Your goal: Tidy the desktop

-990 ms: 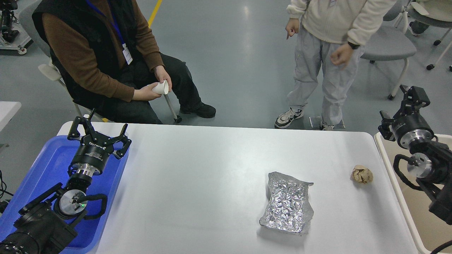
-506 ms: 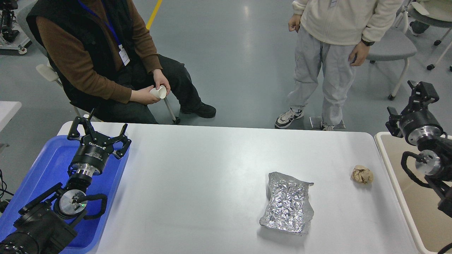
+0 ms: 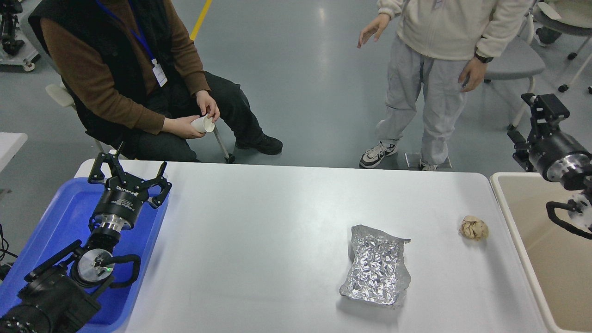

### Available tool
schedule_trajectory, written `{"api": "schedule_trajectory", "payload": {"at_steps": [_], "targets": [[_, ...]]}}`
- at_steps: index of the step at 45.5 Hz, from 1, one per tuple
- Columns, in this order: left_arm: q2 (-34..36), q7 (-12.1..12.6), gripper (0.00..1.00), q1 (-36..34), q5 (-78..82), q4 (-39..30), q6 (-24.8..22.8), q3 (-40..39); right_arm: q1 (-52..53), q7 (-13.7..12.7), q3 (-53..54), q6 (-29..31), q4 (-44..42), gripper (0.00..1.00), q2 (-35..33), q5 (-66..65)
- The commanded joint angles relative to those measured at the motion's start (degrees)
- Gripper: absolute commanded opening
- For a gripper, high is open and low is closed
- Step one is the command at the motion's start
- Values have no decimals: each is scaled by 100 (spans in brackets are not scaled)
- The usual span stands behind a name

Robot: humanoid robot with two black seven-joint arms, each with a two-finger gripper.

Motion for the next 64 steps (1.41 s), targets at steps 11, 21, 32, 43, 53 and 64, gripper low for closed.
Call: {"api": "schedule_trajectory", "payload": {"at_steps": [11, 21, 32, 43, 53, 64], "targets": [[-6, 0, 100, 0, 0, 0, -1, 0, 1785, -527, -3929, 157, 1129, 100, -1110, -2393], [3, 0, 100, 0, 0, 0, -1, 0, 2893, -702, -5521, 236, 2386, 100, -1321, -2640], [-6, 0, 100, 0, 0, 0, -1, 0, 3114, -1299, -5970, 227, 3407, 100, -1190, -3097], [-6, 0, 100, 0, 0, 0, -1, 0, 3122, -1713, -6005, 104, 2713, 100, 216, -2992], [-6, 0, 100, 0, 0, 0, -1, 0, 2675, -1704, -6006, -194, 2265, 100, 902, -2913], [-6, 0, 100, 0, 0, 0, -1, 0, 2209, -1704, -6014, -274, 2106, 100, 1298, -2913]]}}
